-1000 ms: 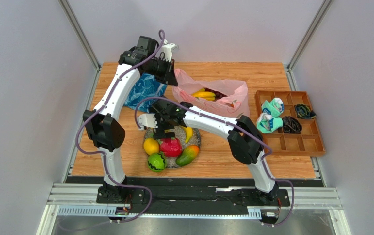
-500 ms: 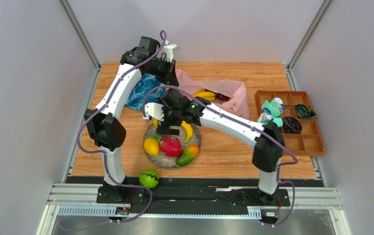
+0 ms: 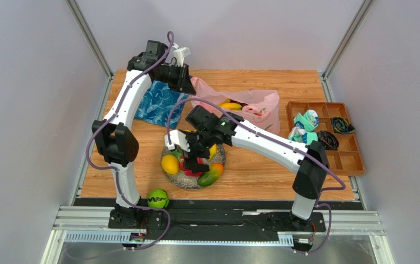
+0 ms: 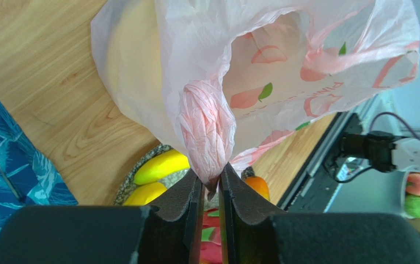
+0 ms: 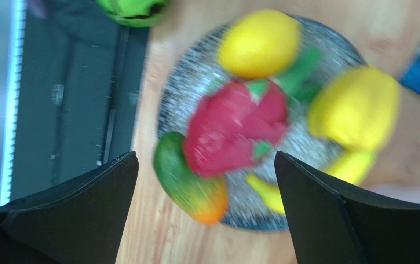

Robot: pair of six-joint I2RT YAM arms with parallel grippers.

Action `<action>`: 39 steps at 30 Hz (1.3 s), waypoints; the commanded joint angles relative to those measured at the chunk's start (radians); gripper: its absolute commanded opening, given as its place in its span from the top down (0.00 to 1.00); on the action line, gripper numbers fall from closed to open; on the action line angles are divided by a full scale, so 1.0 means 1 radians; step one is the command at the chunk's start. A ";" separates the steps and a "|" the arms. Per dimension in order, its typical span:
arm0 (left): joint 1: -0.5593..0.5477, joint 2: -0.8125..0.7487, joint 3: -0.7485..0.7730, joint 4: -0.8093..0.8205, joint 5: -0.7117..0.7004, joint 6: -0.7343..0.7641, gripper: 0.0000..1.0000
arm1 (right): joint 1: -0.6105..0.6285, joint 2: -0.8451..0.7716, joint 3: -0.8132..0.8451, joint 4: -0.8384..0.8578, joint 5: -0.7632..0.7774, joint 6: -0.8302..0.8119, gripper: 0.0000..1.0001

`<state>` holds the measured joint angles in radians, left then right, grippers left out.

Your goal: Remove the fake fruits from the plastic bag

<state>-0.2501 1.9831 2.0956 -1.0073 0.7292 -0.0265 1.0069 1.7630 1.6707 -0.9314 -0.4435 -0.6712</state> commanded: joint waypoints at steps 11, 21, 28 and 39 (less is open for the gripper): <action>0.140 -0.141 -0.158 0.088 0.361 -0.118 0.79 | 0.245 0.252 0.056 0.333 -0.265 -0.091 0.00; 0.140 -0.199 -0.201 0.091 0.329 -0.102 0.80 | 0.265 0.392 0.115 0.401 -0.225 -0.137 0.00; 0.140 -0.208 -0.210 0.096 0.337 -0.105 0.80 | 0.246 0.334 0.064 0.348 -0.238 -0.176 0.00; 0.140 -0.228 -0.233 0.099 0.342 -0.095 0.81 | 0.240 0.277 -0.005 0.357 -0.152 -0.378 0.00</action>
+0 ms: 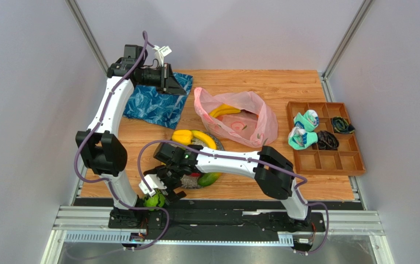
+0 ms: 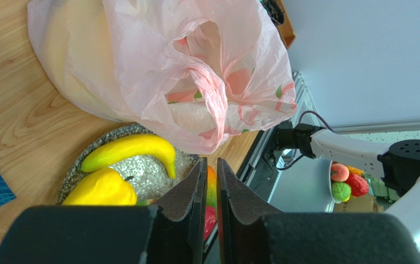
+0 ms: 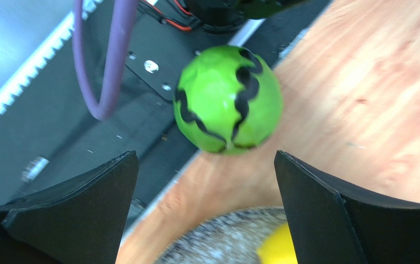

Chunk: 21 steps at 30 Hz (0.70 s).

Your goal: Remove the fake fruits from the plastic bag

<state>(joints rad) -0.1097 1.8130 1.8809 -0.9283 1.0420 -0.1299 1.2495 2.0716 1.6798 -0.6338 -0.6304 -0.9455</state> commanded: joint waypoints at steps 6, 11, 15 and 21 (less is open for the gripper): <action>-0.001 -0.072 -0.049 0.016 0.024 0.012 0.81 | 0.007 0.079 0.109 0.080 0.003 -0.098 0.00; -0.002 -0.057 -0.032 0.014 0.023 0.007 0.81 | 0.021 0.171 0.193 0.051 -0.035 -0.055 0.00; -0.002 -0.053 -0.025 0.016 0.023 0.006 0.81 | 0.037 0.232 0.287 -0.052 -0.029 -0.046 0.00; -0.004 -0.058 -0.040 0.026 0.021 0.000 0.81 | 0.037 0.236 0.273 -0.027 -0.067 0.002 0.00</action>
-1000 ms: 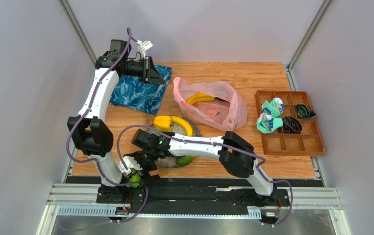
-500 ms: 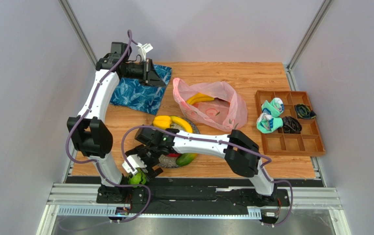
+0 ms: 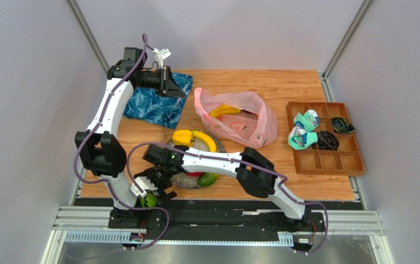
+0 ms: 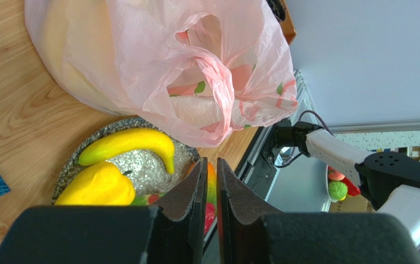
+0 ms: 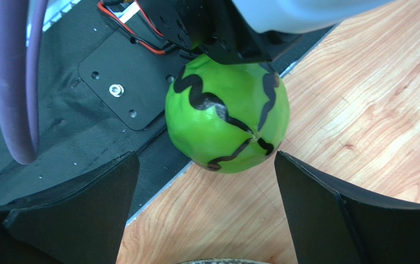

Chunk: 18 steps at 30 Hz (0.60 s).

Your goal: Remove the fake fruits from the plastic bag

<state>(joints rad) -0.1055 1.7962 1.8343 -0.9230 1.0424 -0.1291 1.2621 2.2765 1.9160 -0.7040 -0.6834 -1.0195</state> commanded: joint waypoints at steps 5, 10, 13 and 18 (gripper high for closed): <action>-0.011 -0.050 -0.003 0.023 0.021 0.000 0.81 | 0.025 0.028 -0.039 0.271 -0.082 0.313 0.00; -0.011 -0.054 -0.010 0.024 0.028 -0.007 0.81 | 0.025 0.041 -0.112 0.582 -0.064 0.616 0.00; -0.013 -0.054 -0.009 0.023 0.030 -0.007 0.81 | 0.025 0.066 -0.104 0.650 -0.041 0.723 0.00; -0.014 -0.051 -0.007 0.019 0.025 -0.004 0.81 | 0.025 0.135 -0.043 0.655 -0.062 0.783 0.05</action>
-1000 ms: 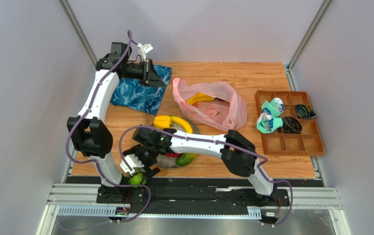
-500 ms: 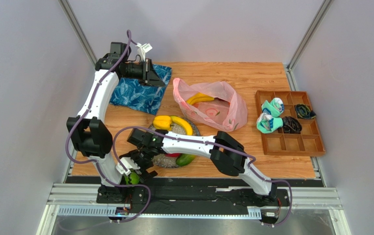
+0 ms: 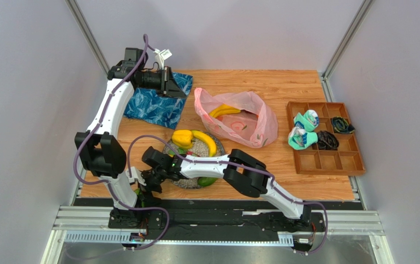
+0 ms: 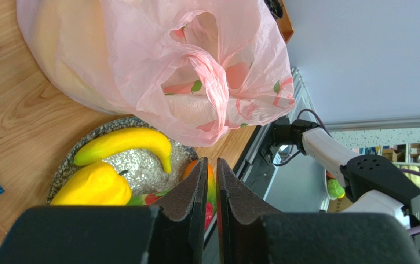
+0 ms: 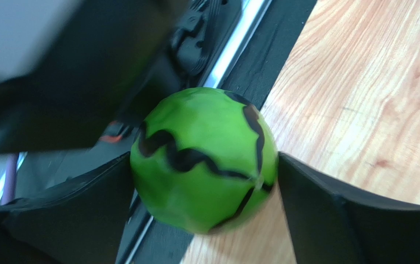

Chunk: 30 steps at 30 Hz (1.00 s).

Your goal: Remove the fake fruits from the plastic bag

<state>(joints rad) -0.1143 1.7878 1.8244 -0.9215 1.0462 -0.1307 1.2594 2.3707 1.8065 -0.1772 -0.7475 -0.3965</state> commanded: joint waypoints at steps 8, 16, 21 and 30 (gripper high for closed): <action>-0.007 -0.033 0.052 0.013 0.025 -0.006 0.82 | 0.000 -0.109 -0.051 0.047 0.194 0.142 0.34; -0.005 -0.045 0.059 0.030 -0.005 -0.007 0.82 | -0.132 -0.398 -0.102 -0.363 0.126 -0.011 0.38; -0.005 -0.050 0.072 0.030 -0.025 -0.012 0.83 | -0.212 -0.540 -0.070 -0.609 0.189 -0.137 0.37; -0.005 -0.085 0.024 0.029 -0.021 -0.015 0.83 | -0.442 -0.570 -0.166 -0.706 0.390 -0.212 0.34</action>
<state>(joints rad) -0.1173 1.7767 1.8553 -0.9104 1.0153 -0.1463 0.8871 1.7763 1.6974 -0.8009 -0.4564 -0.5209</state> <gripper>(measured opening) 0.176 0.832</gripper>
